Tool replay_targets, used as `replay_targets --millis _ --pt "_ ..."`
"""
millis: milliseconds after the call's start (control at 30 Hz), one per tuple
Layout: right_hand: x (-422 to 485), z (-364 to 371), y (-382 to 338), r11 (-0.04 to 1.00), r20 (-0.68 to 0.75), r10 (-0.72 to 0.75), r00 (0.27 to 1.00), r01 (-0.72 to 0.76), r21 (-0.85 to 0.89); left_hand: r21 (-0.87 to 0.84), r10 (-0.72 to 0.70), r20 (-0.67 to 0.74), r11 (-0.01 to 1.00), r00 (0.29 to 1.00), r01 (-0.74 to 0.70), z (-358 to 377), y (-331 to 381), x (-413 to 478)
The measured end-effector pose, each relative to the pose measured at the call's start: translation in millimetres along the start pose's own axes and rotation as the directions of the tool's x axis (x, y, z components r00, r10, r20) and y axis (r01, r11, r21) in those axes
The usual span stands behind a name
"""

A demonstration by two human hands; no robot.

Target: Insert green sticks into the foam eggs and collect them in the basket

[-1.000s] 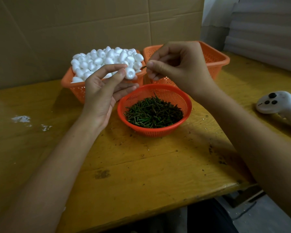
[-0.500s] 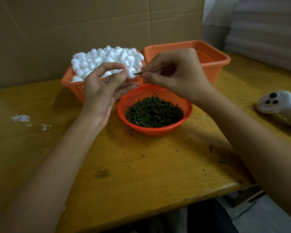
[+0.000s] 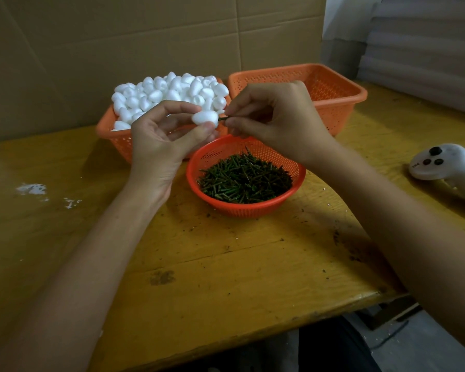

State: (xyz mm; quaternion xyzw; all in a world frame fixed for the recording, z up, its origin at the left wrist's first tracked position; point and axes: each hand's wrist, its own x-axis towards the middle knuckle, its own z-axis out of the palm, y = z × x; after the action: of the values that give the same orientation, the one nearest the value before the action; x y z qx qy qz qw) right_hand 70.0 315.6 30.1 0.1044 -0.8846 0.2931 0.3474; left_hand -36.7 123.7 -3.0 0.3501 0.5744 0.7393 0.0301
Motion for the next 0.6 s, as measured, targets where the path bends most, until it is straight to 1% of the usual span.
replay_targets --millis 133,233,600 --pt "0.7 2.0 -2.0 0.997 0.014 0.033 0.999 -0.032 -0.068 0.026 0.019 -0.001 0.999 1.0 -0.019 0.4 -2.0 0.2" --pt "0.1 5.1 -5.3 0.995 0.017 0.056 0.998 -0.055 -0.08 0.042 0.036 -0.006 0.998 0.999 -0.035 -0.1 -2.0 0.8" --pt "-1.2 8.9 -9.2 0.993 0.038 0.115 0.993 -0.115 0.002 0.091 0.073 0.014 0.993 0.997 -0.074 -3.5 -1.7 1.4"
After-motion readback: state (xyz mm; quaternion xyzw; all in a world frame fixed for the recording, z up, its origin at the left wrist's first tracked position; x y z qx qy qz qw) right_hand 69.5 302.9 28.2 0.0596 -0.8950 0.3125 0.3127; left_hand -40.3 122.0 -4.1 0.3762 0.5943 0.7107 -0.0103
